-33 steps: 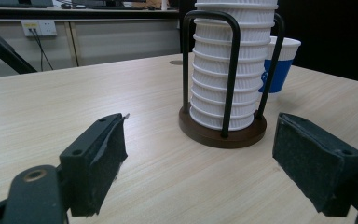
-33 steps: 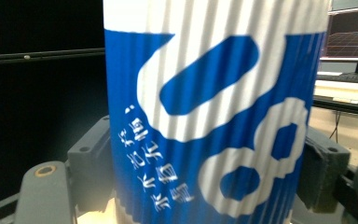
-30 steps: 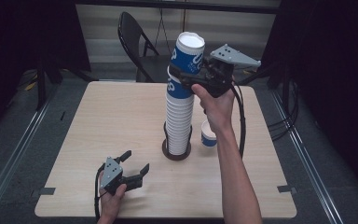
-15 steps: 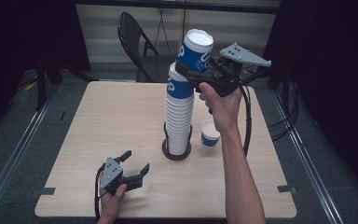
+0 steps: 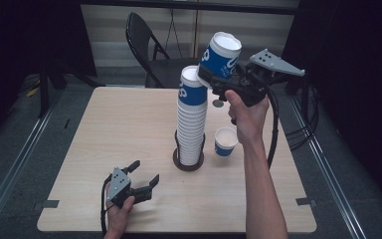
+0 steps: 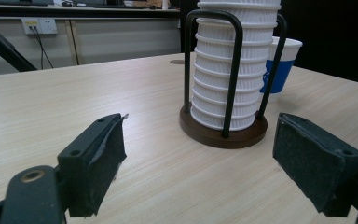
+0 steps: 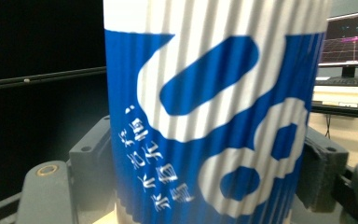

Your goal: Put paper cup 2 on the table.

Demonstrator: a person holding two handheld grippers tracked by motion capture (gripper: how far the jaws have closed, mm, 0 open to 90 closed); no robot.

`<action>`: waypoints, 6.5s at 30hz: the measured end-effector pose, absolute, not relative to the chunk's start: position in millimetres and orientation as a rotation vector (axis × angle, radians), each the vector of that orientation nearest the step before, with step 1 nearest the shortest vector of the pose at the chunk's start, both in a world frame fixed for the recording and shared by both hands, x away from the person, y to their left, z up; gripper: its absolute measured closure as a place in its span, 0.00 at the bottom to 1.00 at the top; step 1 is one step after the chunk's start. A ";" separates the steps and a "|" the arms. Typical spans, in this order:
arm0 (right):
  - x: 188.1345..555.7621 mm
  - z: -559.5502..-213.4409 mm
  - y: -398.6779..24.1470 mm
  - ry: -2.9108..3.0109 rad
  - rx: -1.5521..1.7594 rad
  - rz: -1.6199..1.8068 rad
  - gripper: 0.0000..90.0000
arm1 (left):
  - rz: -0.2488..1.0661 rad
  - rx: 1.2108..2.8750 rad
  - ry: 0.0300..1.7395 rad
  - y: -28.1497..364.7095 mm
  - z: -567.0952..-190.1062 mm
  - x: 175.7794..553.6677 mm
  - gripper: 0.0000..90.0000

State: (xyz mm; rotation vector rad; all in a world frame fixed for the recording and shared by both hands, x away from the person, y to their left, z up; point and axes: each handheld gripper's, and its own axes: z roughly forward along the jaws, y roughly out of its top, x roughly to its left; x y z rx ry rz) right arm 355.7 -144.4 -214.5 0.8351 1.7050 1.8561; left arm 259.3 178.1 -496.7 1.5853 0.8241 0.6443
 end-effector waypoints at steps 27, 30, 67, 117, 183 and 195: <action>329.9 -250.1 -187.7 1.694 0.951 1.850 0.24 | 0.656 1.599 0.830 176.5 -496.2 260.0 0.20; 328.6 -260.3 -187.8 1.705 0.964 1.853 0.24 | 0.628 1.600 0.861 175.3 -496.0 262.8 0.20; 289.6 -366.7 -165.0 1.868 1.144 1.844 0.25 | 0.450 1.579 0.759 154.6 -486.4 259.7 0.32; 253.0 -461.1 -115.5 1.904 1.353 2.194 0.25 | 0.484 1.518 0.552 126.4 -491.4 244.8 0.65; 262.3 -453.0 -116.2 1.820 1.412 2.213 0.15 | 0.362 1.553 0.627 133.9 -480.5 248.0 0.94; 251.7 -450.9 -131.7 1.816 1.289 2.104 0.14 | 0.334 1.696 0.668 148.4 -475.5 260.0 0.94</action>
